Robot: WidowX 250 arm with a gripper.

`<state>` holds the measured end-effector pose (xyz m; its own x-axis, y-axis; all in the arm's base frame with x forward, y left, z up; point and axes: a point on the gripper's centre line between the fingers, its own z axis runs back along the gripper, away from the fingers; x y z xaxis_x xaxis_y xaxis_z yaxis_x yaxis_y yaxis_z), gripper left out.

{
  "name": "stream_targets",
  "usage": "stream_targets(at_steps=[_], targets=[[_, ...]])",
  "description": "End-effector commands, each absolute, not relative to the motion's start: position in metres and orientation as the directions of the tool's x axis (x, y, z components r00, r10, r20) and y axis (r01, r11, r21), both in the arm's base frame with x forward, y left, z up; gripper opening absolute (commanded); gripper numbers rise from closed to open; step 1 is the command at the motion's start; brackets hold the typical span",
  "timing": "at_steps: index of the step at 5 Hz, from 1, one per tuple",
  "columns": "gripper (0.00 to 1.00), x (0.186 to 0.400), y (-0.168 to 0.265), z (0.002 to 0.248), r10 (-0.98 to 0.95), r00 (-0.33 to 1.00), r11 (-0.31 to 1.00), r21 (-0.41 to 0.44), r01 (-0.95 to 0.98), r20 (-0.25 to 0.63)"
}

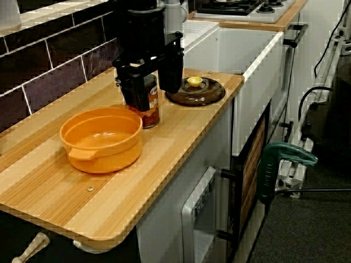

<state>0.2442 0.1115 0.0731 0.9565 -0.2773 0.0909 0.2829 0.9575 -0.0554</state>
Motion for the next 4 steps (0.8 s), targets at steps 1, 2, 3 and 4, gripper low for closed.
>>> stream_targets(at_steps=[1,2,3,4], targets=[[1.0,0.246,0.118,0.085,-0.266,0.955,0.961,-0.037,0.272,0.132],[1.0,0.244,0.114,0.083,-0.272,0.953,0.96,-0.03,0.278,0.133],[1.0,0.244,0.11,0.078,-0.273,0.953,0.96,-0.018,0.278,0.129],[1.0,0.248,0.103,0.074,-0.272,0.954,0.961,-0.007,0.275,0.126]])
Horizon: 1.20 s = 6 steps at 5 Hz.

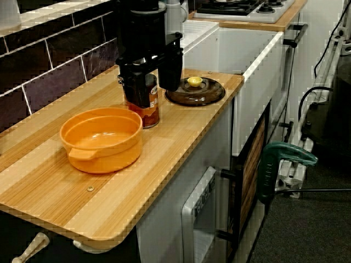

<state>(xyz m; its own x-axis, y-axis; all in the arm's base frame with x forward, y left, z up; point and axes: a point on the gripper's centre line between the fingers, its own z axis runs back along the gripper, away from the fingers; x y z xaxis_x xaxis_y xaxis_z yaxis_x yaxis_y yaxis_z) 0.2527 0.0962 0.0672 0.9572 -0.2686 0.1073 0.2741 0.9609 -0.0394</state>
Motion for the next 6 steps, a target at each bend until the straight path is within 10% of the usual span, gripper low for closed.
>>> stream_targets(at_steps=[1,6], targets=[[1.0,0.252,0.093,0.074,-0.265,0.955,0.963,-0.017,0.269,0.131],[1.0,0.288,0.046,0.076,-0.214,0.965,0.976,0.003,0.216,0.149]])
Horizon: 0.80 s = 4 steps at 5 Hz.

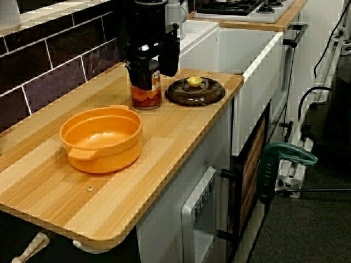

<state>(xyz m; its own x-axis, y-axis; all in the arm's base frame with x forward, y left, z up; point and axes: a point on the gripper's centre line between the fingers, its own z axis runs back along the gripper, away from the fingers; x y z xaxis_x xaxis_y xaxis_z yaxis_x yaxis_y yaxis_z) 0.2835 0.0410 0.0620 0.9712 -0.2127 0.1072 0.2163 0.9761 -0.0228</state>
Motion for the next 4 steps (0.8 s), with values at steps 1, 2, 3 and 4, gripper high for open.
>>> stream_targets(at_steps=[1,2,3,4], targets=[[1.0,0.296,0.037,0.077,-0.213,0.966,0.977,0.001,0.215,0.145],[1.0,0.304,0.03,0.077,-0.213,0.969,0.977,-0.004,0.215,0.126],[1.0,0.307,0.022,0.084,-0.221,0.968,0.974,-0.025,0.225,0.12],[1.0,0.303,0.022,0.092,-0.226,0.966,0.972,-0.032,0.232,0.122]])
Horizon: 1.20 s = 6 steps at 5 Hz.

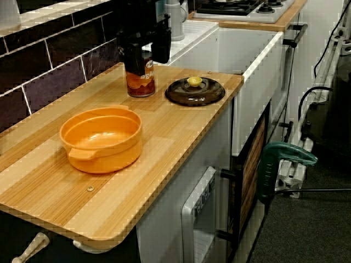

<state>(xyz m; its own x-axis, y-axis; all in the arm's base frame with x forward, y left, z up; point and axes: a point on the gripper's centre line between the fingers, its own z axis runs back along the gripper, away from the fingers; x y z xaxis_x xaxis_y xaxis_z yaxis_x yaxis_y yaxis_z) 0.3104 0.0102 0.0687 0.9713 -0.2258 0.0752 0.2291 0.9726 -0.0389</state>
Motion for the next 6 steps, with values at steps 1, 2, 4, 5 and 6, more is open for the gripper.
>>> stream_targets(at_steps=[1,2,4,5,6], targets=[[1.0,0.296,0.028,0.1,-0.217,0.969,0.973,-0.047,0.224,0.119],[1.0,0.281,0.031,0.108,-0.226,0.966,0.971,-0.053,0.234,0.121],[1.0,0.251,0.025,0.109,-0.224,0.969,0.974,-0.011,0.226,0.104],[1.0,0.241,0.016,0.104,-0.181,0.976,0.982,0.077,0.172,0.123],[1.0,0.236,0.009,0.099,-0.18,0.978,0.981,0.1,0.169,0.109]])
